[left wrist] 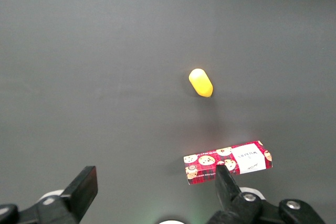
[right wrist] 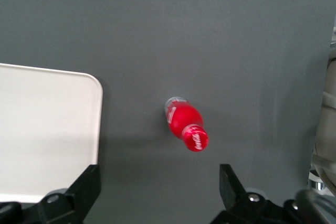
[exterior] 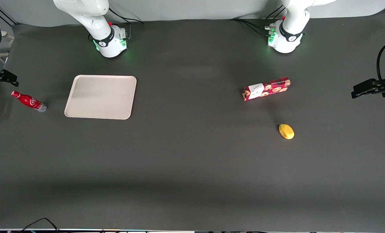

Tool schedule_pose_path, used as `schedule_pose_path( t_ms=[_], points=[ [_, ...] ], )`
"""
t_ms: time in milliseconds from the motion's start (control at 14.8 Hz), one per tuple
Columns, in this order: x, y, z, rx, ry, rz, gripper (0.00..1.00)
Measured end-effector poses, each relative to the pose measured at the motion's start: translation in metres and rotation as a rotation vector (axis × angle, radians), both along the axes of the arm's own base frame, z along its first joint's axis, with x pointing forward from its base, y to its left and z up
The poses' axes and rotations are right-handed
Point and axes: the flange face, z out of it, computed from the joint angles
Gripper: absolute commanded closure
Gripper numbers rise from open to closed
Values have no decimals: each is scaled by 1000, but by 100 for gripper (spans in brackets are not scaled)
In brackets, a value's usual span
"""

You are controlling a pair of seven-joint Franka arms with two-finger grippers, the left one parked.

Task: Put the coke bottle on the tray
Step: 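Move the right gripper over the red Coca-Cola bottle lying on the table, then lower the open right gripper around the bottle and close on it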

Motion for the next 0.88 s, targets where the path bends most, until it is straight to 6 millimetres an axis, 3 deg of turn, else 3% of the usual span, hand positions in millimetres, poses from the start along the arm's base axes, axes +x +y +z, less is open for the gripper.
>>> schedule_pose_path(
  t_ms=[203,338,880],
  points=[
    [-24,-18,-30,-1,-38,25,0],
    [-31,-18,-45,-6,-56,35,0],
    [-27,-24,-75,-46,-70,65,0]
  ],
)
